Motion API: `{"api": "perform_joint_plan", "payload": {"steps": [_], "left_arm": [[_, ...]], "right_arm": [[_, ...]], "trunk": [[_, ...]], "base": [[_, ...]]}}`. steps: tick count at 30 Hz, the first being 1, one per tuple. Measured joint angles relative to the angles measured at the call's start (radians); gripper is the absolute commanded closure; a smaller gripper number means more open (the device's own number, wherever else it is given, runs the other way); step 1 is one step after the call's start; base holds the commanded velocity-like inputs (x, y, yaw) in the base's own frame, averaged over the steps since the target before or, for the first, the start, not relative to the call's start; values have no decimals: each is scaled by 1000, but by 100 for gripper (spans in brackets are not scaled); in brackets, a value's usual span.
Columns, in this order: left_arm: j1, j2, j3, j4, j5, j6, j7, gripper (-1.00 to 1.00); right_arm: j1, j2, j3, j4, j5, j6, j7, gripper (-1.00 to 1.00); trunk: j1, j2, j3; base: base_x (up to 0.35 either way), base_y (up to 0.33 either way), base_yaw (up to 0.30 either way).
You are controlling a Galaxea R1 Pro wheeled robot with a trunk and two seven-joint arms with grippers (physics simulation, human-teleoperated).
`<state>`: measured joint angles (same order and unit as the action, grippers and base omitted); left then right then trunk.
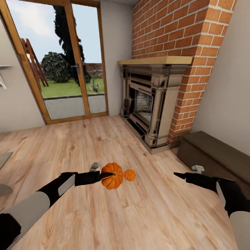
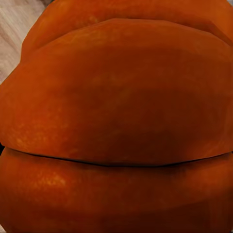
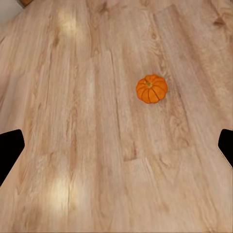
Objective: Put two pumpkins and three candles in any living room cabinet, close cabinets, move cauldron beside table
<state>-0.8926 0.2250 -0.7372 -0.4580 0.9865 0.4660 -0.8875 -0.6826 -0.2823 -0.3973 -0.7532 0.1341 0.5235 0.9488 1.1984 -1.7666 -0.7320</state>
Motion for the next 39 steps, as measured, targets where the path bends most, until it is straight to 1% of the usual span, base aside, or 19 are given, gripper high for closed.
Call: {"api": "perform_joint_plan", "payload": {"steps": [17, 20, 26, 30, 31, 37, 39], "left_arm": [[0, 2, 0, 0, 1, 0, 0, 100], [0, 2, 0, 0, 0, 0, 0, 100], [0, 2, 0, 0, 0, -1, 0, 100], [0, 2, 0, 0, 1, -2, 0, 100], [0, 3, 2, 0, 0, -2, 0, 100], [0, 3, 3, 0, 1, -2, 0, 100], [0, 3, 3, 0, 1, -1, 0, 100]], "right_arm": [[0, 0, 0, 0, -7, -16, 2, -100], [0, 0, 0, 0, -5, -17, 2, -100], [0, 0, 0, 1, -3, -17, 1, -100], [0, 0, 0, 3, -8, -35, 1, -100], [0, 0, 0, 17, -3, -38, 1, -100], [0, 0, 1, 35, 0, -39, 1, -100], [0, 1, 7, 35, 2, -39, -1, -100]], "trunk": [[0, 0, 0], [0, 0, 0], [0, 0, 0], [0, 0, 0], [0, 0, 0], [0, 0, 0], [0, 0, 0]], "base": [[337, 0, 1], [337, 0, 138], [337, 0, 262], [337, 0, 23], [337, 0, 4], [337, 0, 1], [337, 0, 0]]}}
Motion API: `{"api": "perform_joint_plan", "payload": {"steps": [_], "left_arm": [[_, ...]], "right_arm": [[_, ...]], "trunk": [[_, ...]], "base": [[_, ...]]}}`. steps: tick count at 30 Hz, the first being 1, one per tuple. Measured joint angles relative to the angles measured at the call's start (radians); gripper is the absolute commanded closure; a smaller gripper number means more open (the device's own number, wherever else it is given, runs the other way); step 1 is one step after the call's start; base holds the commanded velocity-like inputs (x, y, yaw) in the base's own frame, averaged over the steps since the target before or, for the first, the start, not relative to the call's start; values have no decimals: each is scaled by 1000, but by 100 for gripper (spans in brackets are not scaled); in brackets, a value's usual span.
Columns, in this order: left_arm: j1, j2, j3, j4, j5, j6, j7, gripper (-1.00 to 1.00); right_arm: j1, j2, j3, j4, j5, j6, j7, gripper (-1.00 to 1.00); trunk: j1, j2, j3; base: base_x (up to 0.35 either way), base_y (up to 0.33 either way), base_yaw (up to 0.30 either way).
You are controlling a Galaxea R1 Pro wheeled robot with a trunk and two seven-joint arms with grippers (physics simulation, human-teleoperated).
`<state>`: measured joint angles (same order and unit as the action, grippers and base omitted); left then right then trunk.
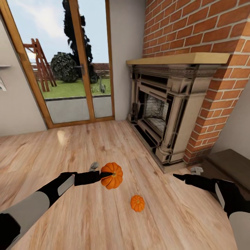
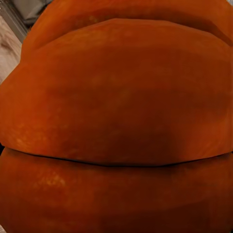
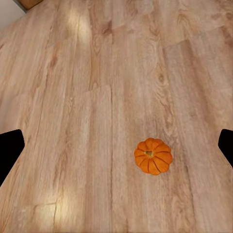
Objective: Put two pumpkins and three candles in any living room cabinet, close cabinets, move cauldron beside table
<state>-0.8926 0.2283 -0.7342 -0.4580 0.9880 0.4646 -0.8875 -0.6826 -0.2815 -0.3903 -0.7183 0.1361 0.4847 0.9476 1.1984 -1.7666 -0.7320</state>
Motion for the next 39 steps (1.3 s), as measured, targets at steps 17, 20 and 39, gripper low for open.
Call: {"api": "perform_joint_plan", "payload": {"steps": [17, 20, 39], "left_arm": [[0, 2, 0, 0, 0, -1, -6, 100], [0, 1, 0, 0, 0, -2, -6, 100], [-1, -7, 85, -39, 12, 15, -15, 100]], "right_arm": [[0, 0, 2, 1, -6, -34, 9, -100], [0, 0, 2, -1, -7, -33, 12, -100], [-1, -7, 119, 339, 64, -138, 17, -100]], "trunk": [[0, 0, 0], [0, 0, 0], [0, 0, 0]], "base": [[337, 0, 0], [337, 0, 0], [105, 0, 0]]}}
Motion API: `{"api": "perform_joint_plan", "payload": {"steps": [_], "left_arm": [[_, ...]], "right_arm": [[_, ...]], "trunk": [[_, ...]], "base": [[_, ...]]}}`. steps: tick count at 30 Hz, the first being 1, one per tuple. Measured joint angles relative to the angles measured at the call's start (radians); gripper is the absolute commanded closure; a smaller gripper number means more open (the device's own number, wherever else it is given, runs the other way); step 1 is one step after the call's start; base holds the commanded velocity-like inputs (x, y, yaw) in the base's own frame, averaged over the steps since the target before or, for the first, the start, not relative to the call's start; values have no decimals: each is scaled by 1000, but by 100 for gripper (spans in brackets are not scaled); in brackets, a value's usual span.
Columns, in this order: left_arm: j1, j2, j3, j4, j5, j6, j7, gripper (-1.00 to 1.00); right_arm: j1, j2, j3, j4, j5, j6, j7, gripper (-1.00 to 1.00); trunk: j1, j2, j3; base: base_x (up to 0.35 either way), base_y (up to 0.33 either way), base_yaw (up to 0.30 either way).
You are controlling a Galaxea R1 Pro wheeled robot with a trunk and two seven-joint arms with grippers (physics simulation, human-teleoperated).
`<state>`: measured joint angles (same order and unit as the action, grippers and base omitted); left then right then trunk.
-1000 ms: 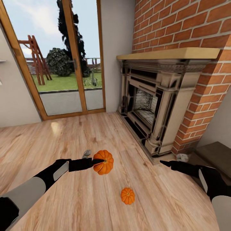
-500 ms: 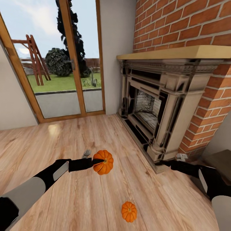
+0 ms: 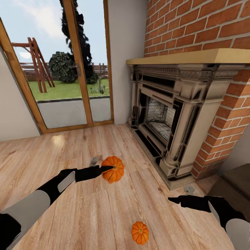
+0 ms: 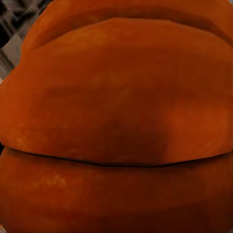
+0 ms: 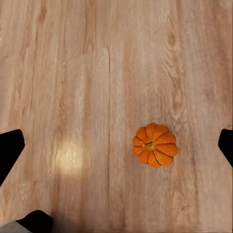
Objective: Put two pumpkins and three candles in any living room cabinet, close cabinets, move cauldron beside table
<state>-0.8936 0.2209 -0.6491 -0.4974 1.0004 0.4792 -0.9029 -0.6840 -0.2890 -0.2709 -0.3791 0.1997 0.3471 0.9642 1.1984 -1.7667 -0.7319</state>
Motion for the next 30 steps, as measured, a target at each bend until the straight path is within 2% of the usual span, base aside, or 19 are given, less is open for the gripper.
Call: {"api": "perform_joint_plan", "payload": {"steps": [2, 4, 6, 7, 8, 9, 10, 11, 12, 13, 14, 15, 17, 20, 23, 30], "left_arm": [[-1, -1, 10, -70, 6, 17, 0, 100], [0, -2, 15, -147, -3, 55, 3, 100], [-2, -3, 46, -222, 8, 90, 4, 100], [-2, -2, 74, -264, -3, 91, 5, 100], [-1, -1, 135, -323, 2, 100, 6, 100], [0, -2, 236, -373, 1, 103, 4, 100], [0, -1, 340, -380, 9, 97, 2, 100], [0, -1, 366, -386, 7, 92, 1, 100], [1, -1, 338, -389, -3, 91, -1, 100], [1, -15, 366, -392, -10, 81, -8, 100], [1, -25, 374, -393, 4, 85, -8, 100], [1, -40, 376, -389, -9, 78, -3, 100], [2, -51, 377, -385, -2, 80, -7, 100], [4, -88, 376, -379, -5, 79, -3, 100], [4, -115, 375, -367, -7, 78, 1, 100], [6, -118, 375, -363, -5, 79, 1, 100]], "right_arm": [[0, 0, 0, 36, -2, -1, 6, -100], [0, -2, -4, 74, -5, -9, 14, -100], [-1, -3, -9, 110, -15, -40, 38, -100], [-1, -4, -11, 123, -24, -65, 54, -100], [-1, -4, -12, 132, -34, -86, 65, -100], [-2, 0, -14, 137, -41, -96, 71, -100], [-2, 2, -15, 137, -42, -97, 71, -100], [-2, 3, -15, 138, -41, -99, 71, -100], [-2, 3, -14, 138, -40, -99, 72, -100], [-2, 3, -12, 137, -33, -99, 75, -100], [-2, 2, -11, 136, -33, -99, 75, -100], [-2, -2, -10, 135, -35, -98, 76, -100], [-2, -3, -11, 131, -37, -94, 78, -100], [-2, 0, -13, 128, -37, -93, 75, -100], [-2, 2, -13, 128, -36, -93, 74, -100], [-1, 0, -17, 126, -38, -93, 67, -100]], "trunk": [[0, 0, 0], [0, 0, 0], [0, 0, 0], [0, 0, 0], [0, 0, 0], [0, 0, 0], [0, 0, 0], [0, 0, 0], [0, 0, 0], [4, -7, -3], [8, -14, -6], [11, -21, -9], [19, -35, -16], [31, -56, -25], [42, -77, -34], [69, -126, -56]], "base": [[0, 0, 0], [0, 0, 0], [0, 0, 0], [0, 0, 0], [0, 0, 0], [0, 0, 0], [0, 0, 0], [0, 0, 0], [0, 0, 0], [0, 0, 0], [0, 0, 0], [0, 0, 0], [0, 0, 0], [0, 0, 0], [0, 0, 0], [0, 0, 0]]}}
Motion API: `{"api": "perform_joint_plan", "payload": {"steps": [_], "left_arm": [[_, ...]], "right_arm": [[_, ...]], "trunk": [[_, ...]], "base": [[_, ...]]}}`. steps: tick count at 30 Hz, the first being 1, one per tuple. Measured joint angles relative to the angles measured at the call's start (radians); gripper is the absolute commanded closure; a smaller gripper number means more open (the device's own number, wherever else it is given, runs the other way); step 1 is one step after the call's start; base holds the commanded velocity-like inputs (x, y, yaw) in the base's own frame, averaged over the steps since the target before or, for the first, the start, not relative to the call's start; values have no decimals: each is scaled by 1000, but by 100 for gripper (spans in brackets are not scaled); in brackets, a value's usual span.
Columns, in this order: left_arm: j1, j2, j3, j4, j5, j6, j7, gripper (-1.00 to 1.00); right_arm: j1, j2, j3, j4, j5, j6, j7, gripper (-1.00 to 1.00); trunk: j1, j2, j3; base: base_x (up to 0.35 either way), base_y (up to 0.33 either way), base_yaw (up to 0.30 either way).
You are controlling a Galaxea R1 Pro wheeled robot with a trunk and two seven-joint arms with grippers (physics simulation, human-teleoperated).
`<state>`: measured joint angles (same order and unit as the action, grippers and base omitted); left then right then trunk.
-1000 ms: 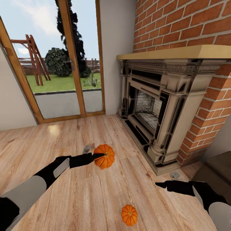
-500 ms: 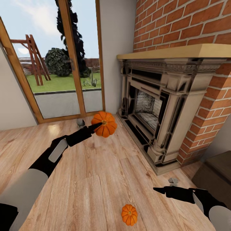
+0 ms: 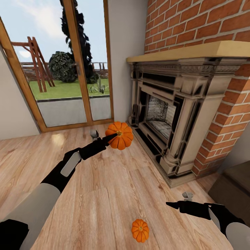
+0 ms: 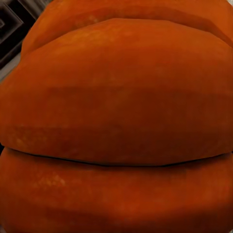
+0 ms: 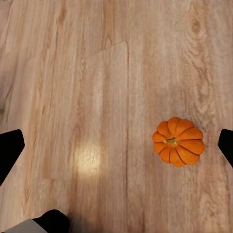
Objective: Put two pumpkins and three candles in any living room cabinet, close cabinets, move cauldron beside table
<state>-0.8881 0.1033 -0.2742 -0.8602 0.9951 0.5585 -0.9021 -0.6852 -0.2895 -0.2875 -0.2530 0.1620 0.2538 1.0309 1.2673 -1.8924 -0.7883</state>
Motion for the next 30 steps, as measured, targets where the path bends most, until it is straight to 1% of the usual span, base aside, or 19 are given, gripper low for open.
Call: {"api": "perform_joint_plan", "payload": {"steps": [10, 13, 14, 17, 21, 24, 27, 30], "left_arm": [[0, 1, -1, -2, 2, 1, -3, 100], [4, 8, 0, -2, 2, 2, -6, 100], [7, 14, 1, -1, 2, 4, -8, 100], [8, 36, 1, -8, 4, 7, -9, 100], [8, 40, 1, -8, 4, 10, -10, 100], [8, 38, 0, -5, 4, 11, -10, 100], [8, 34, -1, -1, 4, 11, -10, 100], [8, 33, -1, 0, 4, 10, -10, 100]], "right_arm": [[0, 4, 2, 4, 0, -8, -8, -100], [1, 5, 2, 4, 0, -10, -16, -100], [0, 6, 2, 5, 1, -14, -53, -100], [0, 5, 2, 5, 1, -14, -71, -100], [0, 7, 2, 9, 1, -15, -72, -100], [0, 7, 2, 10, -1, -15, -72, -100], [0, 0, 2, 12, -4, -13, -66, -100], [0, 4, 3, 12, -3, -15, -70, -100]], "trunk": [[38, -70, -31], [50, -91, -41], [54, -98, -44], [65, -119, -53], [81, -147, -66], [92, -168, -75], [104, -189, -85], [115, -210, -94]], "base": [[0, 0, 0], [0, 0, 0], [0, 0, 0], [0, 0, 0], [0, 0, 0], [0, 0, 0], [0, 0, 0], [0, 0, 0]]}}
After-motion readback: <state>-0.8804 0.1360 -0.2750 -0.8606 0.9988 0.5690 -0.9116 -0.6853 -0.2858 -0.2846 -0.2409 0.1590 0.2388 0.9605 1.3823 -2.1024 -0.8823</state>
